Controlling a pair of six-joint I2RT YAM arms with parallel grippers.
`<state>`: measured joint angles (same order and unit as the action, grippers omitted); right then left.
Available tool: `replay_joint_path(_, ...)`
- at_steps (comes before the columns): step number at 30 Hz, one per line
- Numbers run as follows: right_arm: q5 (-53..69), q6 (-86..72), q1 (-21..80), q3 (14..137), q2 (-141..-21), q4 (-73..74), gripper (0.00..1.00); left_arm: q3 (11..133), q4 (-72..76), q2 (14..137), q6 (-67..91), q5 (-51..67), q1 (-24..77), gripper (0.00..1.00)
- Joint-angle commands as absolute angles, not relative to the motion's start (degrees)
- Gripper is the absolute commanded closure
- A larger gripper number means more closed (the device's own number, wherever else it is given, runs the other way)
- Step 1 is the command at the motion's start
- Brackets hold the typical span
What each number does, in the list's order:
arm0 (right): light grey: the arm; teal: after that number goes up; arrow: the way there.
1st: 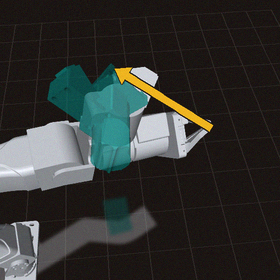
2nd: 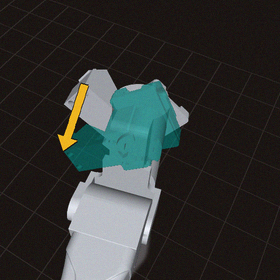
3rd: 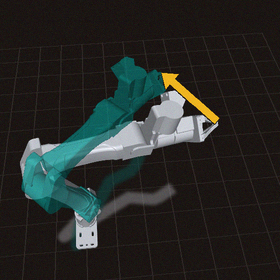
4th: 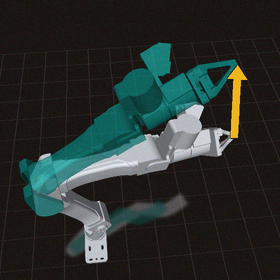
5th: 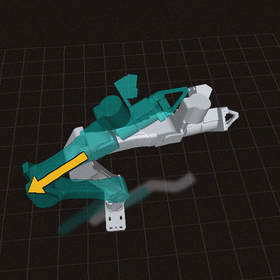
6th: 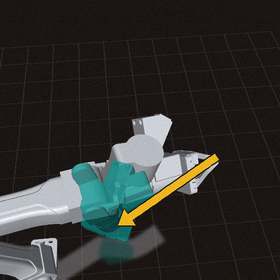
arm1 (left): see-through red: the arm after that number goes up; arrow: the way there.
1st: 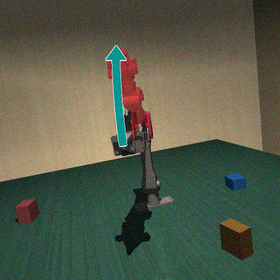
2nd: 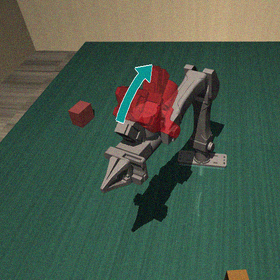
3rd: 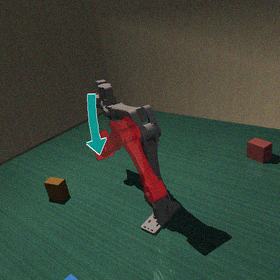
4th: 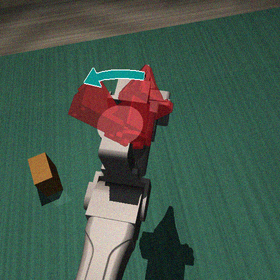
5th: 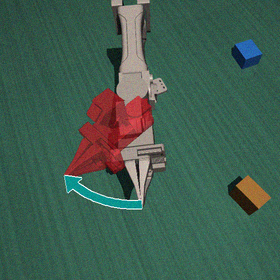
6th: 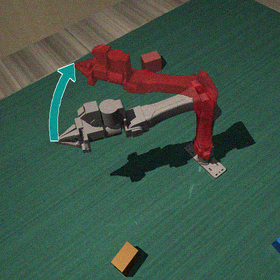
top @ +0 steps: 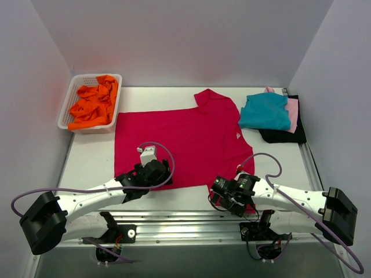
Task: Fold and stack the t-shirts
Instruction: Grap the side of the flattened tshirt closest away from the robot with both arms
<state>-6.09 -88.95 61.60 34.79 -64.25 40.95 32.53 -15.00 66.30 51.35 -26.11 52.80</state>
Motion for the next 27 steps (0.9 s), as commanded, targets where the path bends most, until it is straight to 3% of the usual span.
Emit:
replay_joint_path(1, -11.50, -90.71, 59.77, 35.06, -62.23, 43.59, 0.29, 32.52, -11.87, 66.09, 50.27, -25.14, 52.47, 0.04)
replay_joint_path(6, -10.90, -88.42, 54.50, 31.56, -60.99, 38.51, 0.30, 32.52, -11.95, 66.09, 50.19, -25.05, 52.47, 0.04)
replay_joint_path(19, -8.26, -89.82, 54.05, 24.61, -61.35, 32.88, 0.32, 31.82, -12.30, 66.09, 50.54, -25.49, 52.38, 0.04)
replay_joint_path(22, -8.52, -89.83, 53.88, 24.26, -61.17, 32.26, 0.42, 32.08, -12.48, 66.36, 50.45, -25.58, 52.29, 0.04)
replay_joint_path(24, -8.70, -89.82, 53.79, 24.35, -61.26, 31.99, 0.58, 32.08, -12.57, 66.44, 50.45, -25.49, 52.21, 0.04)
replay_joint_path(27, -8.70, -89.30, 53.44, 24.61, -62.40, 31.73, 0.73, 32.08, -12.66, 66.62, 50.54, -25.58, 52.21, 0.04)
